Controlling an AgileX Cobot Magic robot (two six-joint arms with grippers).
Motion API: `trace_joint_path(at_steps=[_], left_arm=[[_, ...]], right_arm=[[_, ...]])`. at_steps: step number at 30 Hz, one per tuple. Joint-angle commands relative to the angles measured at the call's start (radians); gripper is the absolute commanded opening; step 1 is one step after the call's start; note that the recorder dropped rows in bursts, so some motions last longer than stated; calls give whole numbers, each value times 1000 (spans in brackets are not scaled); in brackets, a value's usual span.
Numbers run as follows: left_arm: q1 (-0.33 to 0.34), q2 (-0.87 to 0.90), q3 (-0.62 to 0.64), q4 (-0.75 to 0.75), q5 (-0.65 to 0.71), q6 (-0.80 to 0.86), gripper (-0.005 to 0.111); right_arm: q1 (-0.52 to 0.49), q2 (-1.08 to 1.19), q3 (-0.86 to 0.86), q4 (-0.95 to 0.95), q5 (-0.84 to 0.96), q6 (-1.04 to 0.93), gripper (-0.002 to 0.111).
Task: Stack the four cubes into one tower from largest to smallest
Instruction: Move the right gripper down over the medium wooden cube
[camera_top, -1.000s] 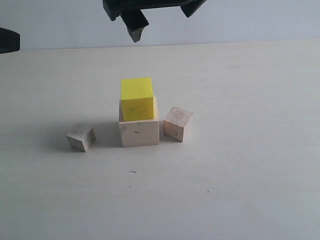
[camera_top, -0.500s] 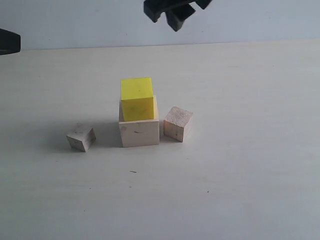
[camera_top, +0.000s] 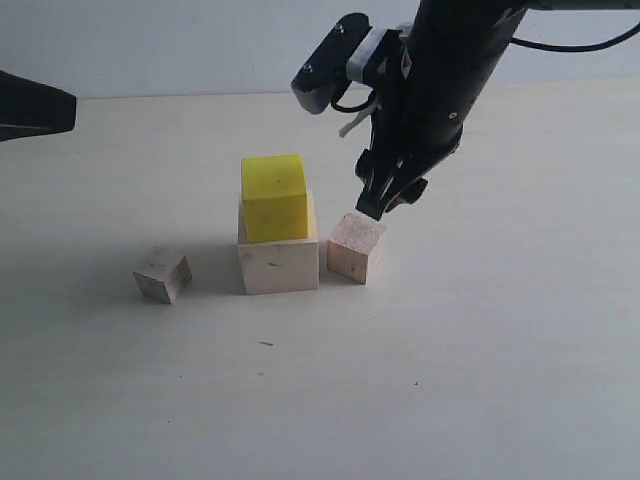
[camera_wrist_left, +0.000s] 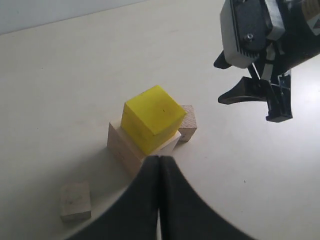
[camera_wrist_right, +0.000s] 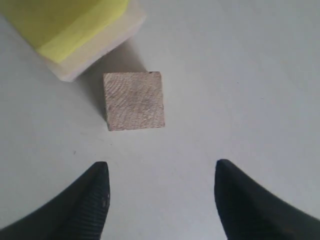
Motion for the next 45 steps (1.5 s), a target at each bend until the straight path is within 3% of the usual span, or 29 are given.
trace_joint_path(at_steps=[1,4,30,37,40,45], left_arm=[[-4,-6,1,-9,5,0,0],[-4,-6,1,-9,10,0,0],[-4,-6,1,-5,15,0,0],[-4,-6,1,6,15,1,0],[-4,-6,1,28,15,1,0],[-4,-6,1,28,15,1,0]], right_arm=[[-6,-7,35,70,-63,-87,71],[-6,-7,52,68,-91,-84,77],[-6,-8,107,101,-262,-82,73],[-39,-8,107,89,-218,-35,73],[-131,-8,107,206,-235,-107,73],[-264,-8,107,612,-188,-490,73]])
